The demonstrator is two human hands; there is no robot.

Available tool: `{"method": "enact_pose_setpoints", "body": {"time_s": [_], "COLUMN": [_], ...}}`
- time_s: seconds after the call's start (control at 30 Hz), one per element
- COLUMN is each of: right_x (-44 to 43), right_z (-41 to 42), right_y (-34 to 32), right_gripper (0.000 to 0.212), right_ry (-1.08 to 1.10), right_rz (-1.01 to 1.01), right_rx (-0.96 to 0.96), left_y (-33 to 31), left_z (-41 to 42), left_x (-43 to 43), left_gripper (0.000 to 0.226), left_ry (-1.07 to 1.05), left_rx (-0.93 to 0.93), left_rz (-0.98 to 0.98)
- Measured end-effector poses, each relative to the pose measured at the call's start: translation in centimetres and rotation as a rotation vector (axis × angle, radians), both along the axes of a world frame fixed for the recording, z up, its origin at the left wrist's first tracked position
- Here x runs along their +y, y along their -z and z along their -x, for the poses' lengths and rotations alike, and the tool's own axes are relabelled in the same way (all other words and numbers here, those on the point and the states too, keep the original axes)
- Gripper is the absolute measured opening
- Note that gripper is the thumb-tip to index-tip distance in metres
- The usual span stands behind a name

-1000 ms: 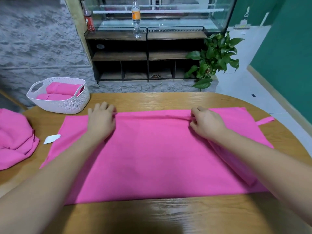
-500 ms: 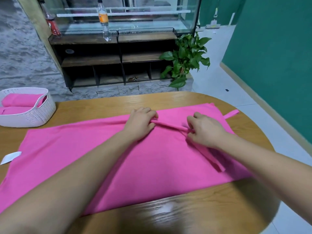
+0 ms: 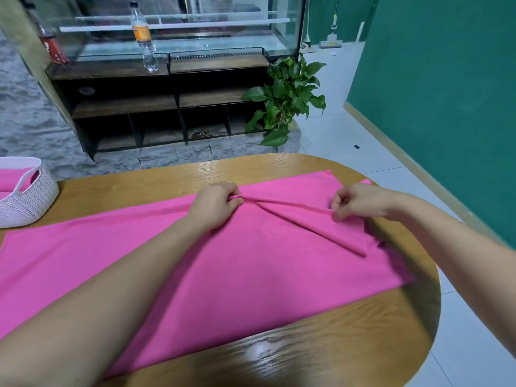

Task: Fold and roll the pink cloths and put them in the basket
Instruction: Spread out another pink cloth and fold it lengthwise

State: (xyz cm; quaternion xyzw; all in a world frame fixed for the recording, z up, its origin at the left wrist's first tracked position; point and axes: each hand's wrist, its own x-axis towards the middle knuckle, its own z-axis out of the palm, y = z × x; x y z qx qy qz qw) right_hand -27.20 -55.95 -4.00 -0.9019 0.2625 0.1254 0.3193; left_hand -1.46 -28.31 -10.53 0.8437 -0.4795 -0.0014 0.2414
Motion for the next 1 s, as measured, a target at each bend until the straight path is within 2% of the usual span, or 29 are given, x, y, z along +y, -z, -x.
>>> {"method": "enact_pose_setpoints", "body": {"time_s": [0.07, 0.1, 0.23, 0.27, 0.3, 0.4, 0.47, 0.57, 0.67, 1.0], "right_x": [-1.3, -1.8, -2.9, -2.9, -3.0, -2.9, -2.9, -3.0, -2.9, -2.0], "right_z": [0.9, 1.0, -0.4, -0.8, -1.1, -1.0, -0.8, -1.3, -3.6, -7.1], "right_y": [-0.2, -0.2, -0.3, -0.3, 0.0, 1.7, 2.7, 3.2, 3.0, 7.7], "right_gripper": [0.008, 0.009, 0.018, 0.020, 0.022, 0.020, 0.012, 0.013, 0.016, 0.030], "right_ry": [-0.014, 0.007, 0.360, 0.422, 0.446, 0.404, 0.401, 0.427, 0.389, 0.360], "right_rz": [-0.097, -0.127, -0.233, -0.284, -0.325, -0.342, -0.290, -0.219, 0.062, 0.566], "right_rx": [0.045, 0.004, -0.477, -0.529, -0.528, -0.356, -0.336, -0.491, -0.578, -0.480], "left_y": [0.1, 0.1, 0.0, 0.0, 0.0, 0.2, 0.4, 0.9, 1.5, 2.2], "left_z": [-0.2, -0.2, -0.3, -0.4, -0.4, -0.9, -1.2, -1.1, -0.7, -1.9], "left_x": [0.0, -0.1, -0.1, -0.1, 0.0, 0.4, 0.7, 1.1, 1.2, 2.3], "left_gripper": [0.012, 0.012, 0.013, 0.014, 0.014, 0.012, 0.009, 0.005, 0.005, 0.010], "left_ry": [-0.019, -0.030, -0.063, -0.065, -0.062, -0.033, -0.005, 0.015, -0.003, -0.028], "left_rx": [0.038, 0.055, 0.108, 0.115, 0.121, 0.109, 0.085, 0.046, -0.003, -0.025], "left_rz": [0.015, 0.019, 0.042, 0.047, 0.047, 0.046, 0.045, 0.082, 0.125, 0.121]}}
